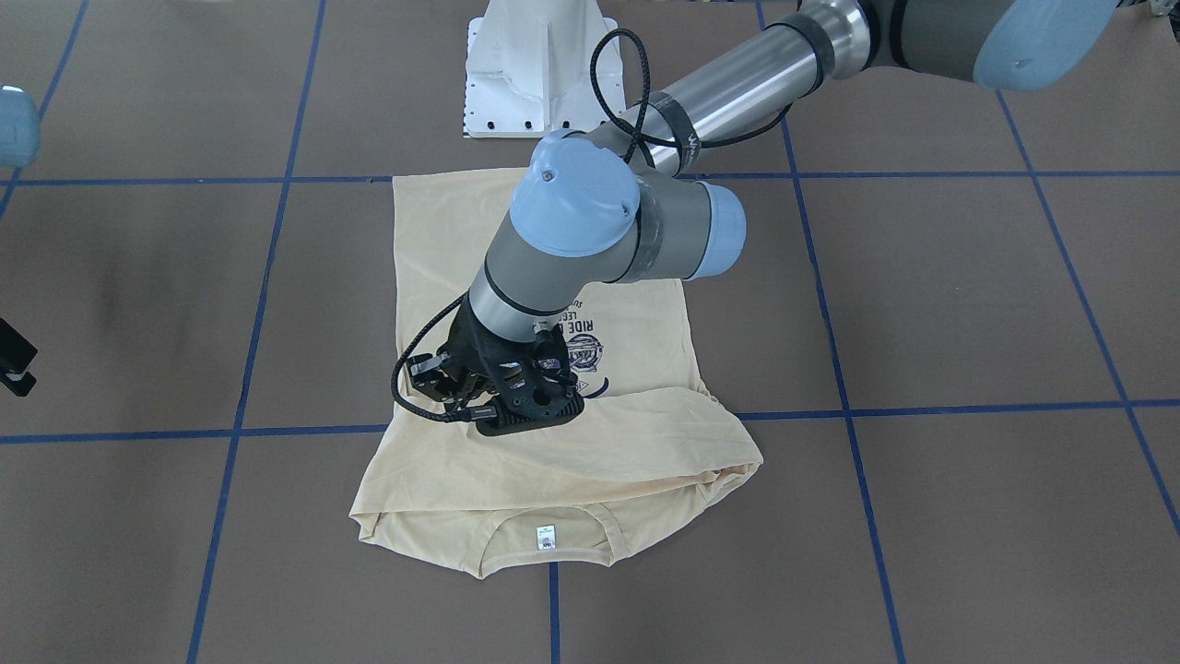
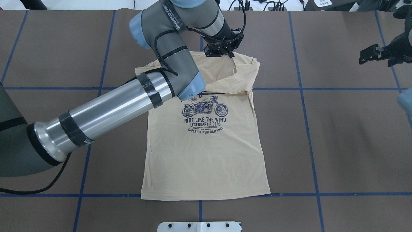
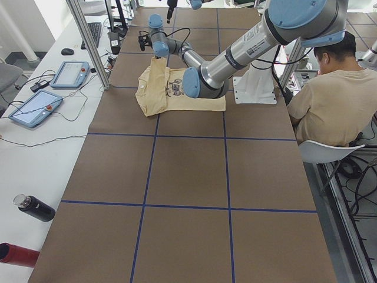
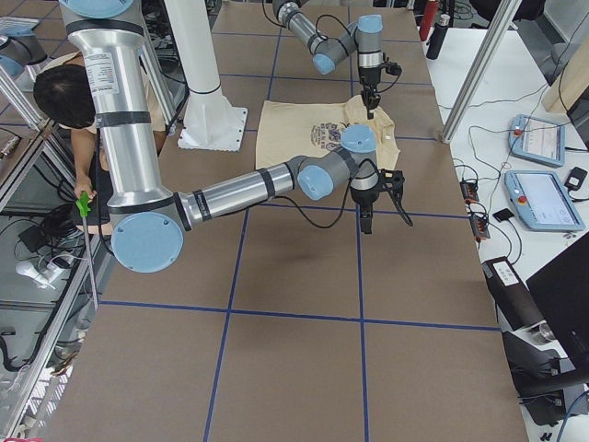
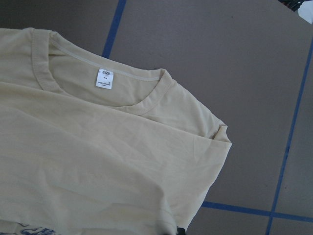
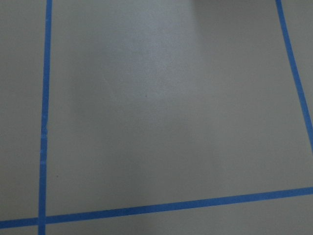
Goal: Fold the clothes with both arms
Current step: 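Fold the held sleeve across the shirt body with the left gripper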
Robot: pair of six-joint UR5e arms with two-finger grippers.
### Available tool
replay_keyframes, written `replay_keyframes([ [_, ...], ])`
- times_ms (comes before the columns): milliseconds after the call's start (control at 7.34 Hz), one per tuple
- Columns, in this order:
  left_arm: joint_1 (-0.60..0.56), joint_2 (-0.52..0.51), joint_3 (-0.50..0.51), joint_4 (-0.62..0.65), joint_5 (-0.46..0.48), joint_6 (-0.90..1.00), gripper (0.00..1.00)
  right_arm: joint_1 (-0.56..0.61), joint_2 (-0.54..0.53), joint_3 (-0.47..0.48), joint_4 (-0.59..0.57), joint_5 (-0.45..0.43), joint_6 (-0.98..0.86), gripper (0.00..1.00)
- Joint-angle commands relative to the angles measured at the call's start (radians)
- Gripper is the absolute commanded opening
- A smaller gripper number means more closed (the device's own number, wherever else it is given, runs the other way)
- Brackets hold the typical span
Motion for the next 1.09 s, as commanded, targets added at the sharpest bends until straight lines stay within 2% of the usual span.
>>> replay_keyframes([
  [0, 0.041, -0.051, 0.075, -0.064, 0.079, -0.049, 0.10, 0.016, -0.025, 0.001, 0.004, 0.003, 0.001, 1.00],
  [136, 0.048, -0.052, 0.084, -0.081, 0.081, -0.053, 0.51, 0.015, -0.028, 0.001, 0.004, 0.003, 0.004, 1.00],
  [272, 0.054, -0.056, 0.084, -0.101, 0.081, -0.068, 0.74, 0.015, -0.034, 0.007, 0.004, 0.003, 0.009, 1.00],
  [409, 0.055, -0.061, 0.083, -0.104, 0.081, -0.082, 0.80, 0.015, -0.034, 0.014, 0.004, 0.013, 0.015, 1.00],
  [545, 0.048, -0.052, 0.064, -0.095, 0.067, -0.086, 0.80, 0.012, -0.031, 0.030, 0.004, 0.020, 0.027, 1.00],
  [681, 0.031, -0.020, 0.025, -0.090, 0.035, -0.077, 0.80, -0.029, -0.031, 0.069, 0.007, 0.043, 0.140, 1.00],
  [817, 0.016, 0.113, -0.121, -0.090, -0.049, -0.060, 0.80, -0.145, -0.031, 0.127, 0.032, 0.031, 0.332, 1.00],
  [954, -0.003, 0.266, -0.301, -0.078, -0.080, -0.027, 0.80, -0.292, -0.036, 0.182, 0.091, -0.089, 0.571, 1.00],
])
